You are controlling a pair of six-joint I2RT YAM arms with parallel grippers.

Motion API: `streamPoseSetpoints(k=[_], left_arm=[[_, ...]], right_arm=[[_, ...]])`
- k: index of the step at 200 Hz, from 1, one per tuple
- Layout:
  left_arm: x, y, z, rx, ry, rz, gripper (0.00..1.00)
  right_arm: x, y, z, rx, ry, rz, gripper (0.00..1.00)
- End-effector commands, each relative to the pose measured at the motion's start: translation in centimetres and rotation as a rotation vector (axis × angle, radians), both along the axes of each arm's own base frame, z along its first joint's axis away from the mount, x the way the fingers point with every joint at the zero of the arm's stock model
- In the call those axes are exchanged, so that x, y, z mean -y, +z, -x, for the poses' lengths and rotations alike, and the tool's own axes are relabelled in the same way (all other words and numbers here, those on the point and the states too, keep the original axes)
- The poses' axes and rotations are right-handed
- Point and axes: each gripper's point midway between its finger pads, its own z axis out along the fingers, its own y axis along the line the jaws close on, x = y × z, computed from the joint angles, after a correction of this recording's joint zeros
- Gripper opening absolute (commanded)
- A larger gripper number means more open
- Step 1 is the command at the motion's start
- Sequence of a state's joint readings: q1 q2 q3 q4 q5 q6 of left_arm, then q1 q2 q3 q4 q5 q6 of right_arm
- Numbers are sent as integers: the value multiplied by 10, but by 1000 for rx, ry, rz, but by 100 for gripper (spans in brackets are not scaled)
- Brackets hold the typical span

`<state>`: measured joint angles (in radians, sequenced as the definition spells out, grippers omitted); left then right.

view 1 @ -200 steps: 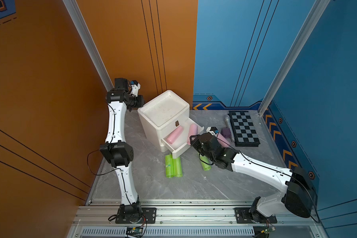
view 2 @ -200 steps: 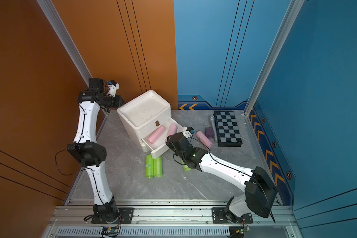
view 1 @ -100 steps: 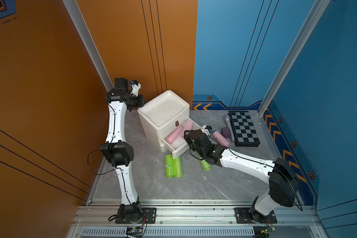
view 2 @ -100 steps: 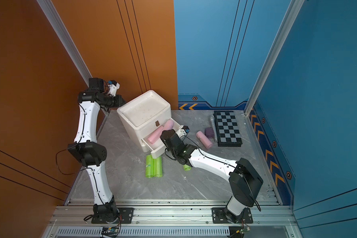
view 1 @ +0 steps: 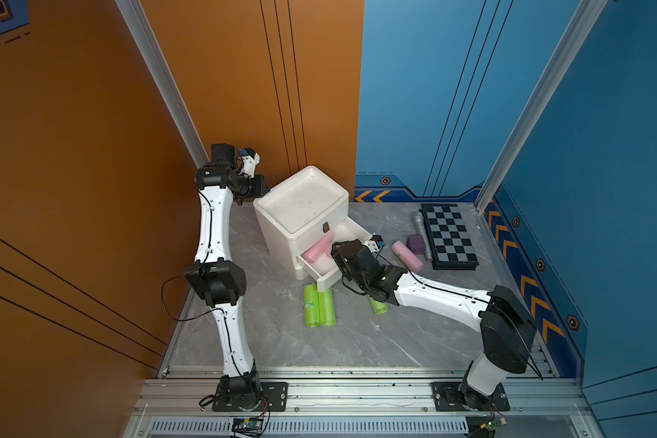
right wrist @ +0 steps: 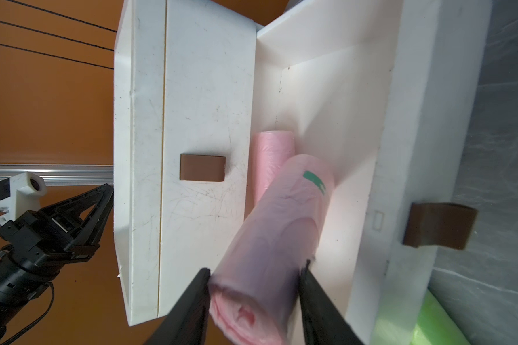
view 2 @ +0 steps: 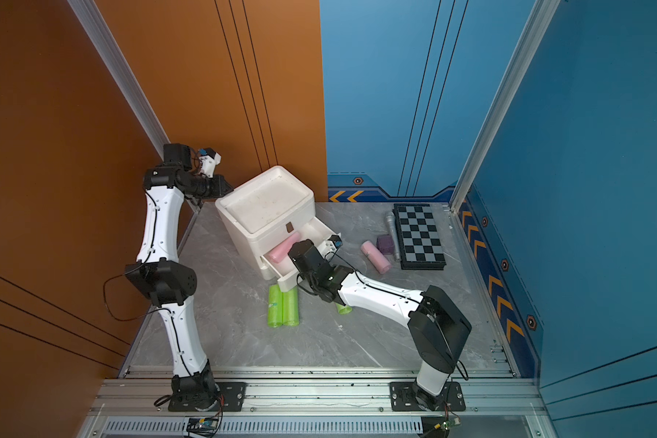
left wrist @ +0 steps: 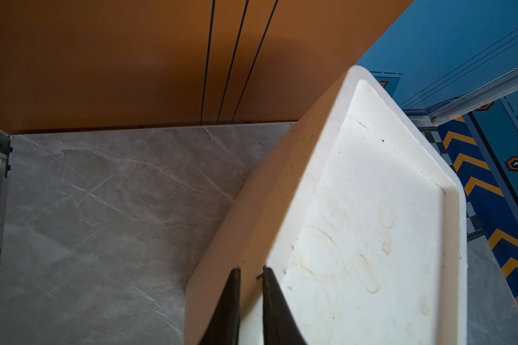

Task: Sort the rolls of trash bags by color and place them into the drawer
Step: Place the roll of trash bags in the drawer.

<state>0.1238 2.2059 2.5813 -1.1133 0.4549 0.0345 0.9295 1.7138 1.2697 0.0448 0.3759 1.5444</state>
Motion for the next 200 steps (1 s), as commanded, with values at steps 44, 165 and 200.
streamPoseSetpoints(k=[44,165,200], left_arm=[[11,-26,8,-108,-26,49,16],[13,-28,10,-115,-27,38,16],[14,-27,10,-112,-28,33,16]], right_arm=[[-6,11,2,6,14,12,54],[136,39,-55,131,400,613,63],[214,-13,-77,8,471,782,68]])
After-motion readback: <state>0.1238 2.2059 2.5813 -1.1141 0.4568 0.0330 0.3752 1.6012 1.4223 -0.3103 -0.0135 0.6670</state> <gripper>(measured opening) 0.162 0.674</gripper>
